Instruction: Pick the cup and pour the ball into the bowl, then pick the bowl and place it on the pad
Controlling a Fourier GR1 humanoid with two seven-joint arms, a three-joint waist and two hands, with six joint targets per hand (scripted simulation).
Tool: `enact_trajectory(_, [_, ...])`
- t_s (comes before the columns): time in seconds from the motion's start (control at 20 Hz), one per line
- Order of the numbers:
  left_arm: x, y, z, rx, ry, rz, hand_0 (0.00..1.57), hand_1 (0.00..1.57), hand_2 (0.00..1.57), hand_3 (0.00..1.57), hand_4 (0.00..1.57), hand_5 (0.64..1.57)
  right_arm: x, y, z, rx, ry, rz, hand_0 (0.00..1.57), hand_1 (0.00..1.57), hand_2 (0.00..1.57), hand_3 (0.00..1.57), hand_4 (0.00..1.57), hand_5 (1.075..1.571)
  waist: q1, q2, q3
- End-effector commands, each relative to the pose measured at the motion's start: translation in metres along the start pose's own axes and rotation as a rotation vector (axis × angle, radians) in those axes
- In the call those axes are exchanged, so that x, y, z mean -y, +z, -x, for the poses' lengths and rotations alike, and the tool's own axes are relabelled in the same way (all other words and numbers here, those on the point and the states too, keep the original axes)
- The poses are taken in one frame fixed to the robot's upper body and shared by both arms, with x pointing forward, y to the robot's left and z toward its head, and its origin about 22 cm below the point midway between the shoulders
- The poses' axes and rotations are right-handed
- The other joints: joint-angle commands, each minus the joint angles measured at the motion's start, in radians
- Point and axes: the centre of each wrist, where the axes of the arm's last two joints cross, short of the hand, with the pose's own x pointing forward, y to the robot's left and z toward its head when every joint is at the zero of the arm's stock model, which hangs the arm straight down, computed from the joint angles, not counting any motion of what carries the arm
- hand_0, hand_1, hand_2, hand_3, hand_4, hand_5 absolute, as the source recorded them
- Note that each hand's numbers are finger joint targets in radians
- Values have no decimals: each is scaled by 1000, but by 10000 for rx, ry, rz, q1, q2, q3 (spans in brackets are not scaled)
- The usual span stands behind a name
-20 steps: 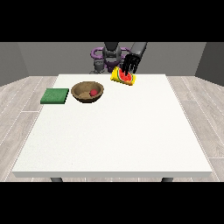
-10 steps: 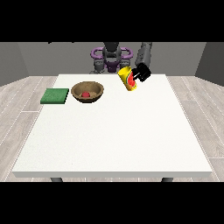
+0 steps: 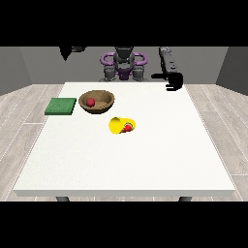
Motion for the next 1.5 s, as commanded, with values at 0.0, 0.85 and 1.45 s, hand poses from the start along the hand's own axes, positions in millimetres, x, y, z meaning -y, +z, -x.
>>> enact_trajectory(0.0, [-47,-17,-8,1236,1741,206,0,0,0,0,0,1557,-21,-7,-18,785,170,-171,0,0,0,0,488,1566,126,1046,73])
enact_trajectory(0.85, [-140,-153,-201,2354,-318,1425,0,0,0,0,0,1523,-11,-28,98,-276,-1059,493,0,0,0,0,386,1570,-7,2073,121])
enact_trajectory(1.45, [-125,-164,-241,2156,-207,1843,0,0,0,0,0,1536,9,-49,153,-2186,-1497,1161,0,0,0,0,374,1570,291,1423,114])
